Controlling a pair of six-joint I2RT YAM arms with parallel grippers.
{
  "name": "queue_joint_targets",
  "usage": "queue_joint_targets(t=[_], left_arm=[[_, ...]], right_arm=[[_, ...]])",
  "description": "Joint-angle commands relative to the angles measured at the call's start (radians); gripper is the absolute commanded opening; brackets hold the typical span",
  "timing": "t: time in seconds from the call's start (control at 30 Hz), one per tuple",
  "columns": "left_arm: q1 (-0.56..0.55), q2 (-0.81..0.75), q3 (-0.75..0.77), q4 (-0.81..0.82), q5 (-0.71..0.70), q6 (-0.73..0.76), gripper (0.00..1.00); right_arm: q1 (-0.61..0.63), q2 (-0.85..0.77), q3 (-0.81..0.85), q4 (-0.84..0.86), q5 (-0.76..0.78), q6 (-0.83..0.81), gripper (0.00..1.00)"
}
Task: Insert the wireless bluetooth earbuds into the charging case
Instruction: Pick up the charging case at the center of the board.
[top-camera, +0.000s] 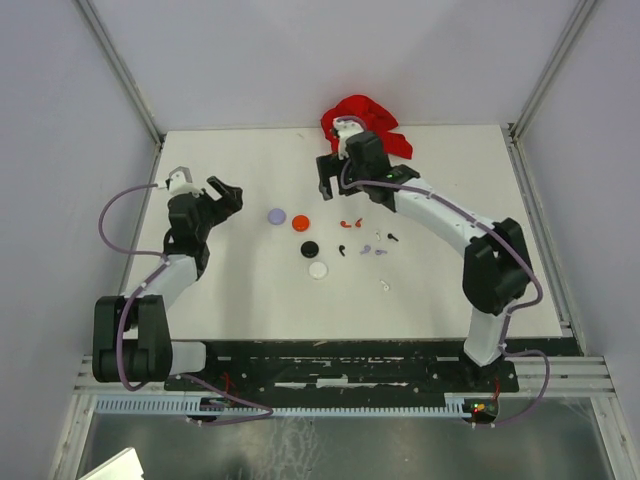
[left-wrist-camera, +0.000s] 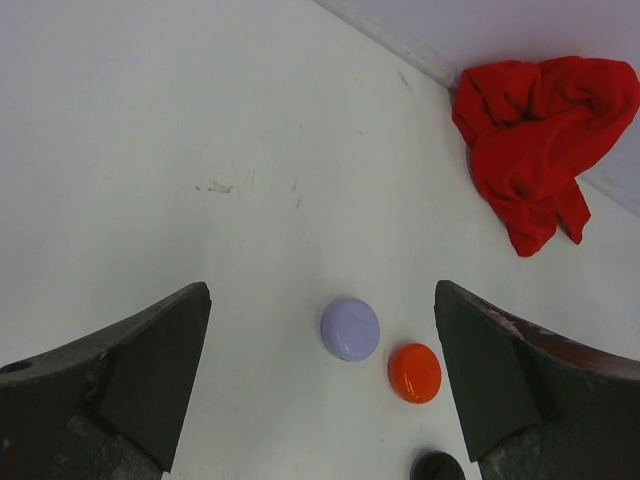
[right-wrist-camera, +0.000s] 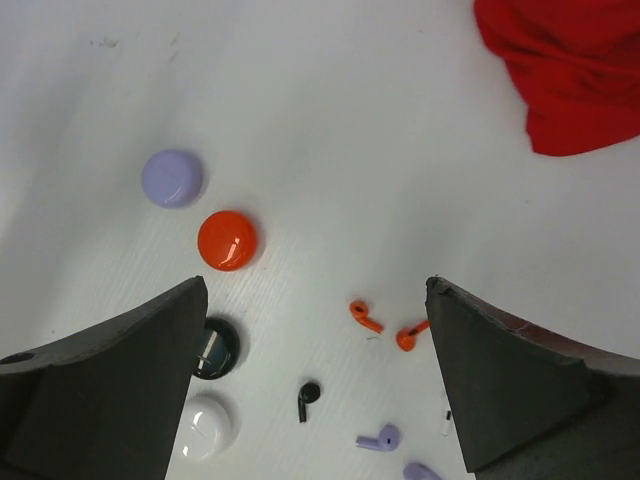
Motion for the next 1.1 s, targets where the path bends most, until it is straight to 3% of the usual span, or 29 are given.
queue_joint_targets(t=[0.0,0.2,0.47,1.07], left_arm=[[0.003,-0.011,0.054,-0.128,-0.042,-0.039,0.99],[0.004,-0.046,0.051,-0.215,-0.136,-0.055,0.95],[0.004,-0.121,0.05,-0.32,-0.24,-0.061,0.91],[0.005,-0.207,0.019,-0.359,-0.268,-0.053,0.91]], right_arm=[[0.088,0.129,0.166,-0.122,0.08,-0.012,0.99],[0.215,0.385,0.487,-0.254,0.158,-0.017,0.99],[0.275,0.629,0.789,-0.34,0.191,0.071,0.97],[0.285,0.826,0.907,-0.232,0.146,0.087,0.97]])
